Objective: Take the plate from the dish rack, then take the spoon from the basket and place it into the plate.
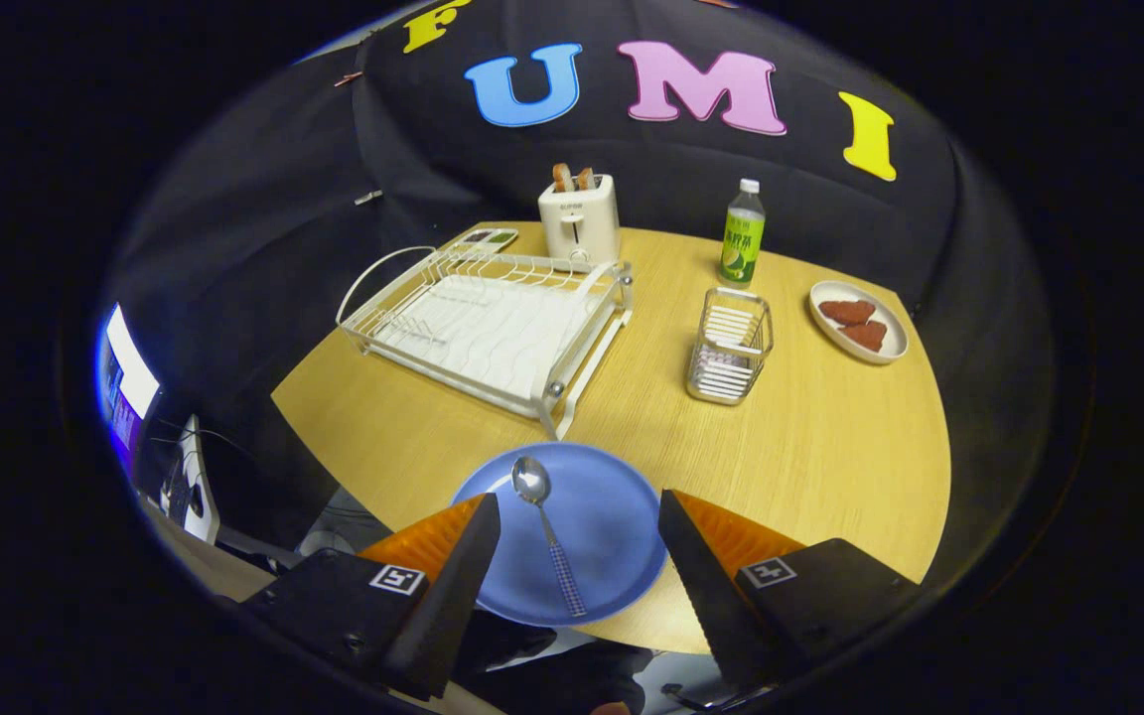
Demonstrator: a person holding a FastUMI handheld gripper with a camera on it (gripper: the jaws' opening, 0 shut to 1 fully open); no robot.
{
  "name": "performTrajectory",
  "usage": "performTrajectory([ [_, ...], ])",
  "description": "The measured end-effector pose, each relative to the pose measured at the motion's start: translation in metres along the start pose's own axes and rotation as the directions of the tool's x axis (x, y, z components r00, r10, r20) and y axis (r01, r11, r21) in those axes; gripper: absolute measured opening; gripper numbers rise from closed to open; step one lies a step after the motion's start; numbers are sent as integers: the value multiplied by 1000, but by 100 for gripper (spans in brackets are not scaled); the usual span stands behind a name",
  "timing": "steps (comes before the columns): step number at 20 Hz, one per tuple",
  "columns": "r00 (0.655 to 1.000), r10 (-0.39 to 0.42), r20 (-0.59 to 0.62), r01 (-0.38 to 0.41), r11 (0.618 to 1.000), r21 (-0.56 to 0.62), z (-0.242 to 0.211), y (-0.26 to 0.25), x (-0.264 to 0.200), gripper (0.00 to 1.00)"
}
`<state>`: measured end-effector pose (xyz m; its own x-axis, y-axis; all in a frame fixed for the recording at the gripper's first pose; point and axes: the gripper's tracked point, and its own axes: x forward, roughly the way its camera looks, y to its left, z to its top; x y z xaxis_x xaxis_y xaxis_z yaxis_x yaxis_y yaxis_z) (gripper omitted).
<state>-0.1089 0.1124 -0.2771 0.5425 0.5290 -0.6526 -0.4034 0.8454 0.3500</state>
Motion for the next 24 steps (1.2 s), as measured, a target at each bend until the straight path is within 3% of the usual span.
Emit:
performTrajectory([
  [11, 959, -79, 271, 82, 997, 0, 140, -15, -60, 99],
  [24, 818, -165, 550, 189, 982, 14, 251, -34, -155, 98],
])
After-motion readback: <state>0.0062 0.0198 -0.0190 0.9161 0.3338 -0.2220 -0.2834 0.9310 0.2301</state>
